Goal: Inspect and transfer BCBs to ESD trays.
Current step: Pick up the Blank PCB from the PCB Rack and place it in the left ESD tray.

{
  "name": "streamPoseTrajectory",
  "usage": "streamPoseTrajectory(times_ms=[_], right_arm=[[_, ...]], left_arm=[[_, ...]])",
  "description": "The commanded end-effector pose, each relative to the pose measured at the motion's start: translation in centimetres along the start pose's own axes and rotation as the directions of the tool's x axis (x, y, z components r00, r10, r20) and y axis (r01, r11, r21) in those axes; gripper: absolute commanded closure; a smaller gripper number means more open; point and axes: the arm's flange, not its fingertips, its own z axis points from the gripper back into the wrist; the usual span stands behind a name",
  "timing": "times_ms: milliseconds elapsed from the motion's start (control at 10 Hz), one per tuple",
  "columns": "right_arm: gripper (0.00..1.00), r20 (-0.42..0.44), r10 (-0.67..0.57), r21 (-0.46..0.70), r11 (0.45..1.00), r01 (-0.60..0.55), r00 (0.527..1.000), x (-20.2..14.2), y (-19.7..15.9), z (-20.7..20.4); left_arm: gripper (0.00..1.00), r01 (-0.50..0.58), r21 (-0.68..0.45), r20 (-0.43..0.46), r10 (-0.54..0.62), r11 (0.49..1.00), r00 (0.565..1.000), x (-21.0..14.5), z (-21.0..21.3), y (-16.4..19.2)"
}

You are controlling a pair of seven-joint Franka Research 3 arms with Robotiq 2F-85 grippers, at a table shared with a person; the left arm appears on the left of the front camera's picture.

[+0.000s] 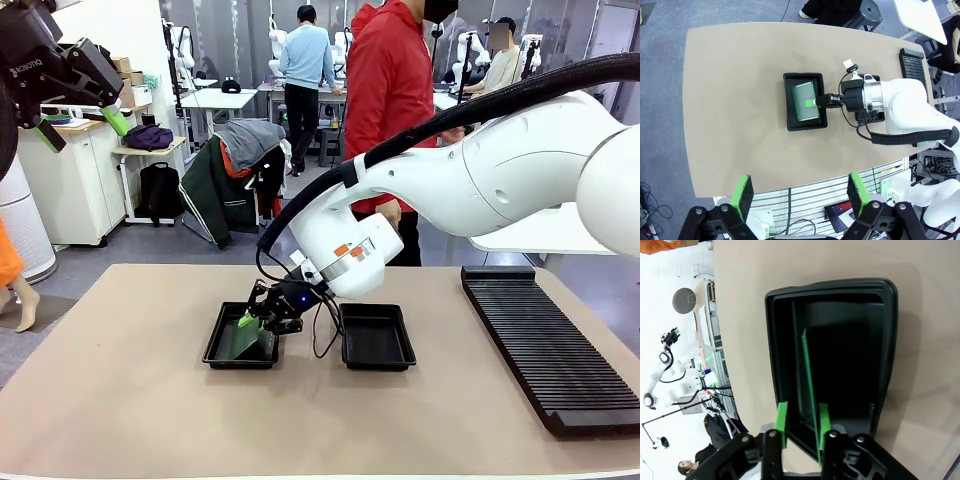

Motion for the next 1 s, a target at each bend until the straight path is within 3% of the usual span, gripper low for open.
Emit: streamPoseTrajectory(times_ms=[0,100,200,300,400,900], right_arm=[[0.4,-0.014,-0.018,-0.068,0.998,0.017,1.0,-0.1,2.1,1.0],[0.36,-0.021,-0.02,-0.107,0.994,0.018,1.0,0.0,3.0,1.6],[0.21,-0.03,-0.012,-0.139,0.99,0.008,0.999,0.0,4.1,2.1],[0.17,-0.046,-0.022,-0.187,0.982,0.013,0.999,0.1,5.2,2.6],[0.02,-0.058,-0.032,-0.243,0.97,0.017,0.998,0.3,6.4,3.2],[0.0,-0.079,-0.057,-0.486,0.874,0.011,0.995,0.4,12.5,6.4]], left_arm=[[0.0,-0.003,-0.001,-0.004,0.003,1.0,1.0,0.0,-0.1,0.1],[0.0,-0.003,-0.001,-0.004,0.003,1.0,1.0,0.0,-0.1,0.1],[0.0,-0.003,-0.001,-0.004,0.003,1.0,1.0,0.0,-0.1,0.1],[0.0,-0.003,-0.001,-0.004,0.003,1.0,1.0,0.0,-0.1,0.1],[0.0,-0.003,-0.001,-0.004,0.003,1.0,1.0,0.0,-0.1,0.1],[0.0,-0.003,-0.001,-0.004,0.003,1.0,1.0,0.0,-0.1,0.1]])
